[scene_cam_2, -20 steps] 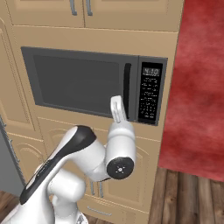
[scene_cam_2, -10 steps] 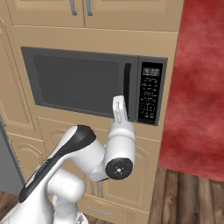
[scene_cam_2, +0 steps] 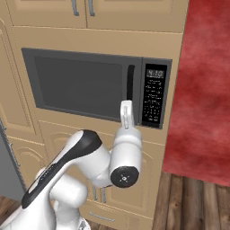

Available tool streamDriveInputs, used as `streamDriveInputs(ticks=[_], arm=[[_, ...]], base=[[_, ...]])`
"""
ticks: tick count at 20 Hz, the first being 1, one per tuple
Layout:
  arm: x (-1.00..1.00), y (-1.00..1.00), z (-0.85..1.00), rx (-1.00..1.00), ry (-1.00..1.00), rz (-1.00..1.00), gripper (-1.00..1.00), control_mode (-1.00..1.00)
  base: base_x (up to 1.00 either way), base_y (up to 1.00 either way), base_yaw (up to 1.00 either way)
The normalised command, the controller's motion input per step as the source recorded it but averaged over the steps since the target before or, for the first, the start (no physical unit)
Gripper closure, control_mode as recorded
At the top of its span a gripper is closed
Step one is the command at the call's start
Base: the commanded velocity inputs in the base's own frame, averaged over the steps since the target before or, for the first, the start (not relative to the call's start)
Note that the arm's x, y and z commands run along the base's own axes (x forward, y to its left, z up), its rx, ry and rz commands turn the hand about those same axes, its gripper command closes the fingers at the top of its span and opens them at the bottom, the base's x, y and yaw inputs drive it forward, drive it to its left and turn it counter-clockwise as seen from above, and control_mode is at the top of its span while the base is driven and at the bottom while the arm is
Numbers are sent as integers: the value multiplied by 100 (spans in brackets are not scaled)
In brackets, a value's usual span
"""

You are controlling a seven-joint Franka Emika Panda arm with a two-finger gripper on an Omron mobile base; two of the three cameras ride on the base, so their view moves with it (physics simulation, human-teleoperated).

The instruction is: Pick the marshmallow from the counter and place it in the microwave. Then turn on the microwave.

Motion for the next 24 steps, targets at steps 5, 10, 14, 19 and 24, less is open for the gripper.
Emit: streamDriveInputs(ticks=[5, 10, 14, 19, 24], arm=[[0, -8, -5, 5, 0, -1, 100, -100], [0, -6, -12, 3, 0, -1, 100, -100], [0, -9, -15, 4, 0, -2, 100, -100], [0, -9, -10, 4, 0, -1, 100, -100], [0, -5, -10, 3, 0, -1, 100, -100]], base=[[0, 0, 0], [0, 0, 0], [0, 0, 0], [0, 0, 0], [0, 0, 0]])
